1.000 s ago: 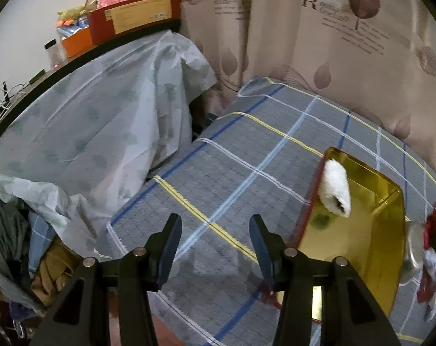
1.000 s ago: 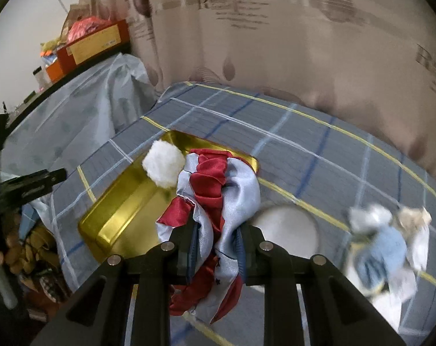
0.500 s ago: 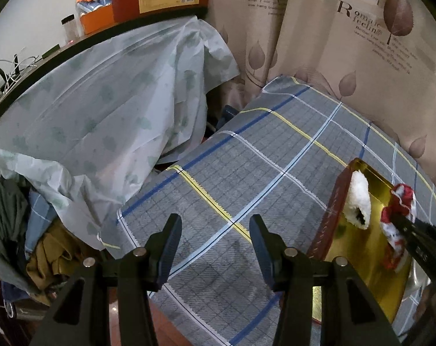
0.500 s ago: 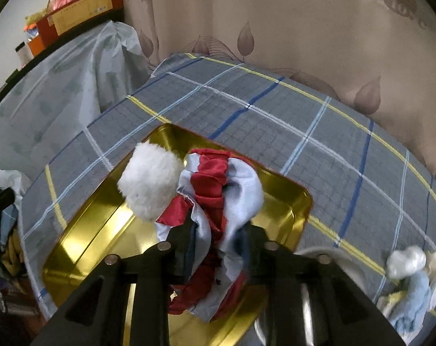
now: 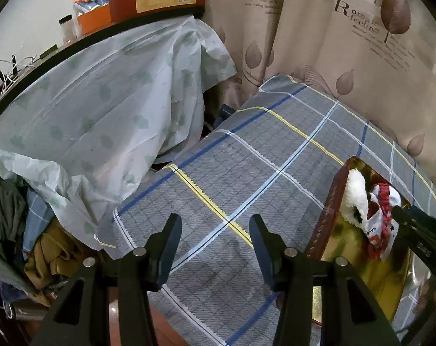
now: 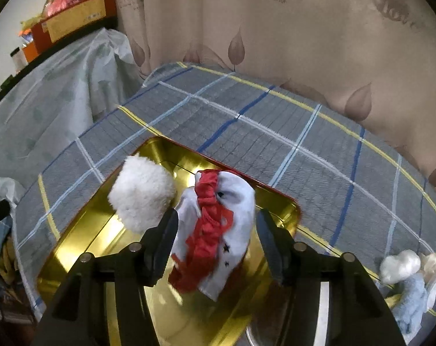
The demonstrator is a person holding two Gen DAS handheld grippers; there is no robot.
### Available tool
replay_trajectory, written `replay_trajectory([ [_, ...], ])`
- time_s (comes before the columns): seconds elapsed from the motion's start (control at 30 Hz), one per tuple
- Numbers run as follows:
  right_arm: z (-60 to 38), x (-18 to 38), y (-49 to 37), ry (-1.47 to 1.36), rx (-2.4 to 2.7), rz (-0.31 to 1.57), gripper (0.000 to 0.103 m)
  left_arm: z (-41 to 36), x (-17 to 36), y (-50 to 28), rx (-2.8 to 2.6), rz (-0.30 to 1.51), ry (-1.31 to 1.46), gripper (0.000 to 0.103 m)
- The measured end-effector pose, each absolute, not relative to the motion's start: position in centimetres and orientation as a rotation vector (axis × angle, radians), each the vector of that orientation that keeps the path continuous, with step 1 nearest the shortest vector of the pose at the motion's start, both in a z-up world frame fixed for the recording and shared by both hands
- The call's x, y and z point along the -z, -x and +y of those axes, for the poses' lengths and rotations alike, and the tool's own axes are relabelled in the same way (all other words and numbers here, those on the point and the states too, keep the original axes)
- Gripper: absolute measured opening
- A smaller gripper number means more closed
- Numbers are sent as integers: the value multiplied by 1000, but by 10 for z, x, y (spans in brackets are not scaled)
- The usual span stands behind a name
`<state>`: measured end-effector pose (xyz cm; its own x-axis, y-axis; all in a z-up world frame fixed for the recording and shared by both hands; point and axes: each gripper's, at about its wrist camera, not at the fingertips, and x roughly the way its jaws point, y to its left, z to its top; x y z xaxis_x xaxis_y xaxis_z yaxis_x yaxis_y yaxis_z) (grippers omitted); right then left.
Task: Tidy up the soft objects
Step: 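Carry the red-and-white garment with the right tool into the gold tray and release, then grasp the white folded cloth from the pile with the right tool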
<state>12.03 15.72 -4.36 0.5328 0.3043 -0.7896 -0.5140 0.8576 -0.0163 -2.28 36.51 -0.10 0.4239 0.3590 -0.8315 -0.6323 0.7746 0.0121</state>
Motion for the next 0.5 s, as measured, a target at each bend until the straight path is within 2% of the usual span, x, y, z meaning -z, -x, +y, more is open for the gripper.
replay_trajectory([
  [0.17, 120, 27, -87, 217, -489, 836, 61, 352, 1, 19, -616, 951, 281, 50],
  [0.4, 32, 19, -33, 154, -388, 800, 61, 326, 3, 14, -569, 965, 241, 50],
  [0.5, -23, 18, -19, 132, -297, 801, 66, 313, 2, 11, -547, 965, 213, 50],
])
